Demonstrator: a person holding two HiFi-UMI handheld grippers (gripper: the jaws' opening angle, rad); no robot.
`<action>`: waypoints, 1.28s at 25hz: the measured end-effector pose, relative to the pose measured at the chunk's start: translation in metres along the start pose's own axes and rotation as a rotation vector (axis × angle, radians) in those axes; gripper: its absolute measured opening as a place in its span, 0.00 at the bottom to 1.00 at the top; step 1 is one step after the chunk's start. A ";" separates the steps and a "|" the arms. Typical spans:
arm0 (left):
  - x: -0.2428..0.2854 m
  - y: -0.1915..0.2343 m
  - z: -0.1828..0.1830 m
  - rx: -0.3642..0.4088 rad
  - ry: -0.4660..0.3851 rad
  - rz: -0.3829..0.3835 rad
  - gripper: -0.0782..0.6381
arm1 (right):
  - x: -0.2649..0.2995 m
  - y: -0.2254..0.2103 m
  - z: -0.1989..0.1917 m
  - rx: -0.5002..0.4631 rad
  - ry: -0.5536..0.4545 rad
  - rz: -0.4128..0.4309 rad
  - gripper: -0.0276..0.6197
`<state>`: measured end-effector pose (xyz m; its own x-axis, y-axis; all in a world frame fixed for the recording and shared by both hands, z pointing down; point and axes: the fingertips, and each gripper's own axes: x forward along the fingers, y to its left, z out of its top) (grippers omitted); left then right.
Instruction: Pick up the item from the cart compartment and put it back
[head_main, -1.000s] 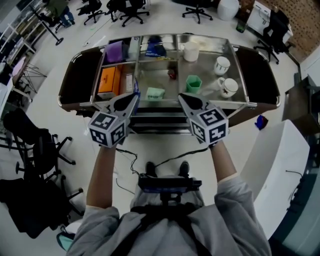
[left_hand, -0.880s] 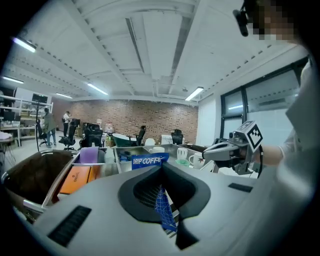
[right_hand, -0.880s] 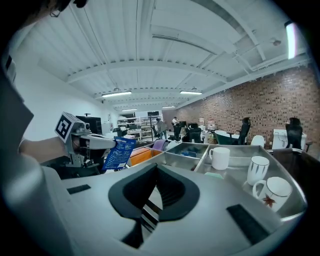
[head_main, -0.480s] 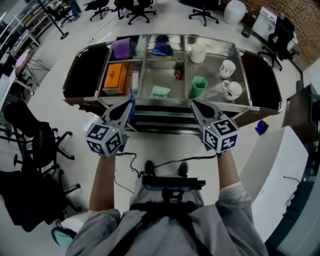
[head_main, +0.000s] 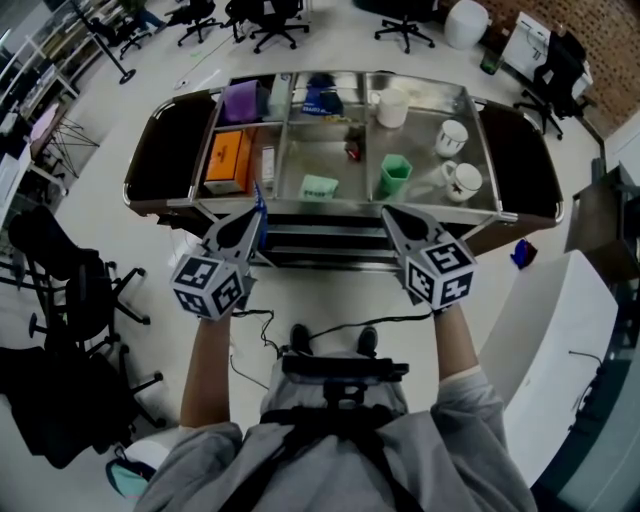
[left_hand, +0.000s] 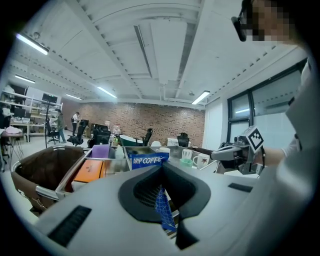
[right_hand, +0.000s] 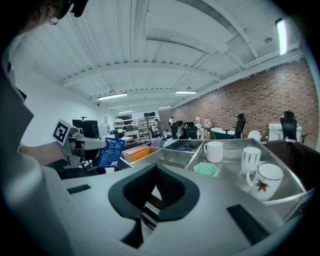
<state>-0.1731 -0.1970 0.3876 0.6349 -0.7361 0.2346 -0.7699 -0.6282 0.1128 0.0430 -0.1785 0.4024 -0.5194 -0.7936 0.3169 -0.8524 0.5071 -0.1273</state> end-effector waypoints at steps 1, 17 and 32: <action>0.000 -0.001 0.001 0.005 0.003 -0.003 0.12 | 0.000 0.000 0.000 -0.001 0.001 0.001 0.06; 0.072 -0.004 0.027 0.321 0.149 -0.086 0.12 | 0.029 0.010 0.016 -0.058 0.052 0.035 0.06; 0.177 0.009 0.000 0.711 0.441 -0.175 0.12 | 0.075 0.017 0.026 -0.092 0.119 0.079 0.06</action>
<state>-0.0681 -0.3327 0.4302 0.5440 -0.5410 0.6414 -0.3465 -0.8410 -0.4155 -0.0121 -0.2383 0.3993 -0.5689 -0.7074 0.4195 -0.7976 0.5990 -0.0715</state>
